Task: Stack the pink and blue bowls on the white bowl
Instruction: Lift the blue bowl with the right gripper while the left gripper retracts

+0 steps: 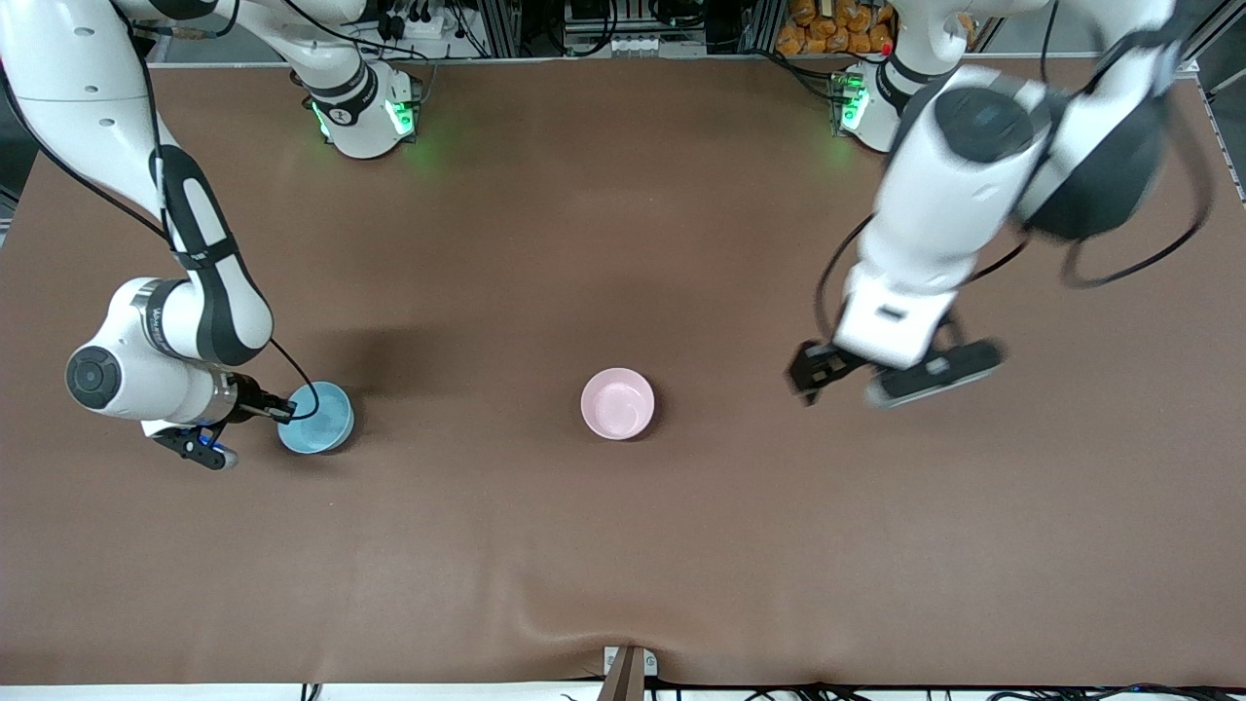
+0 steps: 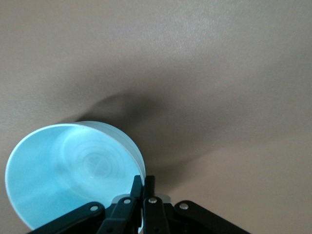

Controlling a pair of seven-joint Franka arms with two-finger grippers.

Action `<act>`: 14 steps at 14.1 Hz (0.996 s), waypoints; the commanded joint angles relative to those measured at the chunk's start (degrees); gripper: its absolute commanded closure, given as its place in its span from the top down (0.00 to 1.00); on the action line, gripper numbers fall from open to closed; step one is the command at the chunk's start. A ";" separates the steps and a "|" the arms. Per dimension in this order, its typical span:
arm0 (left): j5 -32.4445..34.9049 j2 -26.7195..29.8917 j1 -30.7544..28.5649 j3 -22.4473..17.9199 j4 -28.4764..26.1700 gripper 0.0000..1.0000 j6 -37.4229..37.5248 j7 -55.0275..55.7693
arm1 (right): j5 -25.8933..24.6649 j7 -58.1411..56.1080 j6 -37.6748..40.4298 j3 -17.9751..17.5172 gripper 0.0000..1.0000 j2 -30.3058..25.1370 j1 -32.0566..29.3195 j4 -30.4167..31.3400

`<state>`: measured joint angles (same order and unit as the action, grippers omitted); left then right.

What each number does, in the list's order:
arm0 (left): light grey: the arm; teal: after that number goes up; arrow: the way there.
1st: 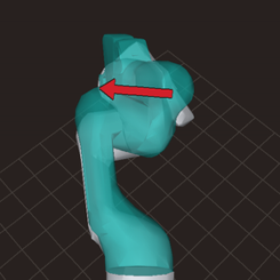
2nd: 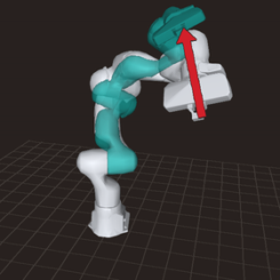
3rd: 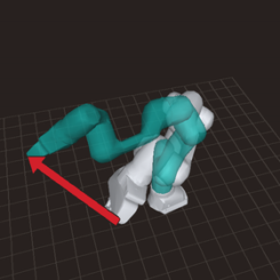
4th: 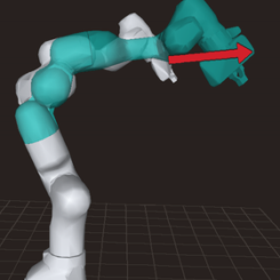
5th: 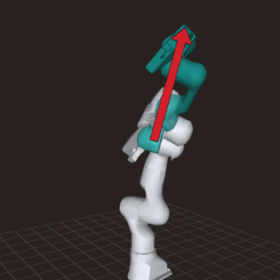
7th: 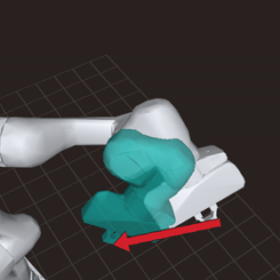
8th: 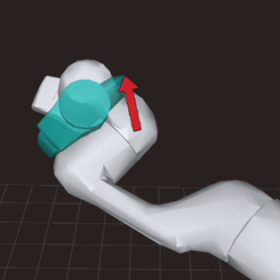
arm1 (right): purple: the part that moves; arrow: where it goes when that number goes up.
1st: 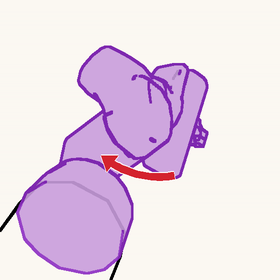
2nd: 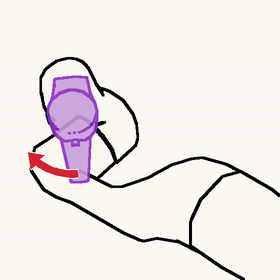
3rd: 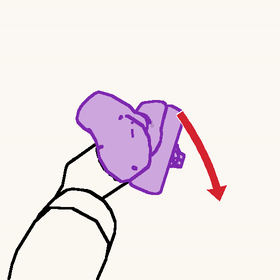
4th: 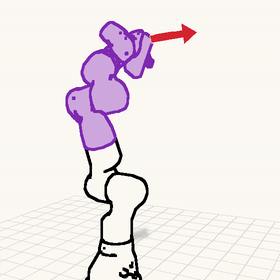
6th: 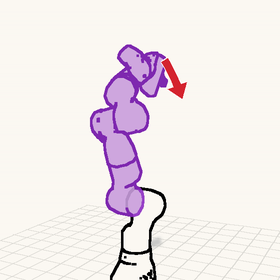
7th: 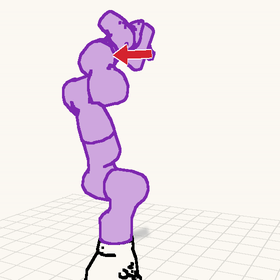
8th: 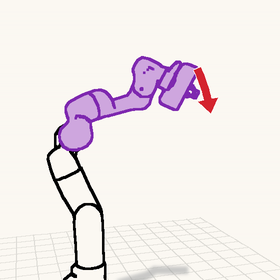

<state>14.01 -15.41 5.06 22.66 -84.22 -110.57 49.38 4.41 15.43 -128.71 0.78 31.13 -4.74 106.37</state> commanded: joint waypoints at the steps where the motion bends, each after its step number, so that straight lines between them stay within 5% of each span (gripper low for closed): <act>1: -4.15 5.99 -5.12 0.37 -2.36 1.00 3.95 -4.79 | 0.68 -0.23 -0.14 -0.42 0.00 -2.38 -0.89 0.86; 7: -13.12 11.89 -16.03 0.19 -1.83 1.00 10.19 -19.04 | 0.60 -0.76 0.39 -0.42 0.00 -6.68 -1.68 0.42; 14: -13.40 15.40 -20.17 -0.25 -2.18 1.00 16.87 -32.24 | 3.04 0.47 6.35 -0.69 0.00 -12.49 -0.45 -1.33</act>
<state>1.94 -2.63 -14.51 22.22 -84.71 -95.38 18.94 4.97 15.42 -125.15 0.45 21.34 -5.57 105.27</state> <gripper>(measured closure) 0.000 0.974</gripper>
